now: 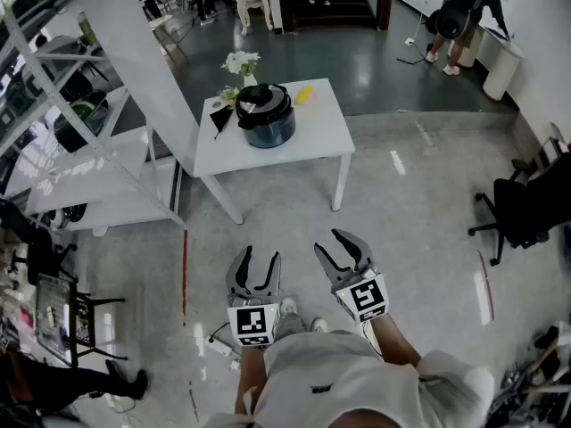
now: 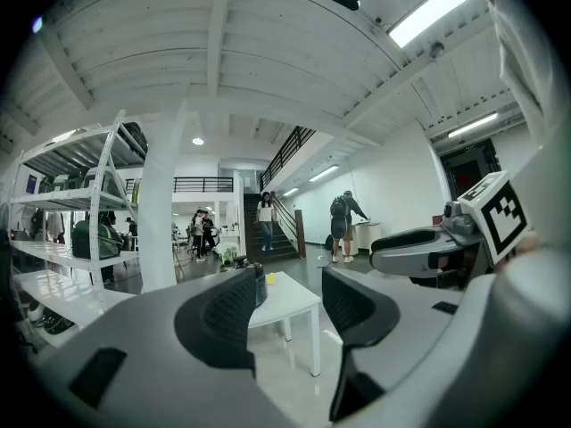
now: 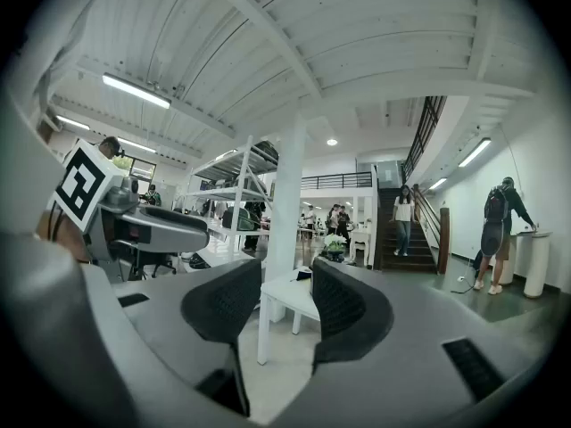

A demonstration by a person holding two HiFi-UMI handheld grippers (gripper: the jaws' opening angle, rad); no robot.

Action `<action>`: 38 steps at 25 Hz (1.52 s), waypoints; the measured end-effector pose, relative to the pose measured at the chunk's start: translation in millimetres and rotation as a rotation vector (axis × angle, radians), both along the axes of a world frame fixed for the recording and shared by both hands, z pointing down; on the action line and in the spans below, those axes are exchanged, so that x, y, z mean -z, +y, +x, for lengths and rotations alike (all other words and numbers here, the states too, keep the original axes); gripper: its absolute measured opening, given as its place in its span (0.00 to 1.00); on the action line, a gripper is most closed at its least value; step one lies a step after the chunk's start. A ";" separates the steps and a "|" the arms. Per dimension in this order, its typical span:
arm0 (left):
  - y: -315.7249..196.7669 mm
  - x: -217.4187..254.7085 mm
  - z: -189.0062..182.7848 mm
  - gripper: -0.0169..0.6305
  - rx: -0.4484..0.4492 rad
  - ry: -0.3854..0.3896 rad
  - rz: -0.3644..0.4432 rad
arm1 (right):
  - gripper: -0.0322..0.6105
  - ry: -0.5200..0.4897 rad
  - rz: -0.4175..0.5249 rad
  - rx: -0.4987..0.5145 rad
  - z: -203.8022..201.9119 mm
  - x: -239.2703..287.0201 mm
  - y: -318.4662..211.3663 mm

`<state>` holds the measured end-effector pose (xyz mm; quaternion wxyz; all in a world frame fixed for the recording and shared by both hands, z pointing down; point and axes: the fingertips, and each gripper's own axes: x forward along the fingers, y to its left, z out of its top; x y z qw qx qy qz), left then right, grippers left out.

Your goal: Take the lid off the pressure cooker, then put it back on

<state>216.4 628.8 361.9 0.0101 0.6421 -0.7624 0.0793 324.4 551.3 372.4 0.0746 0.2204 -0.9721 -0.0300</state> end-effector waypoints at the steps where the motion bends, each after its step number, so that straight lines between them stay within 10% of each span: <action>1: -2.4 -1.6 0.5 0.41 0.000 0.001 0.001 | 0.33 -0.005 0.000 0.007 -1.2 -0.4 -1.9; 38: -191.6 -34.4 -211.3 0.39 -0.142 0.052 -0.023 | 0.33 0.088 -0.015 -0.069 -222.8 -22.2 -172.6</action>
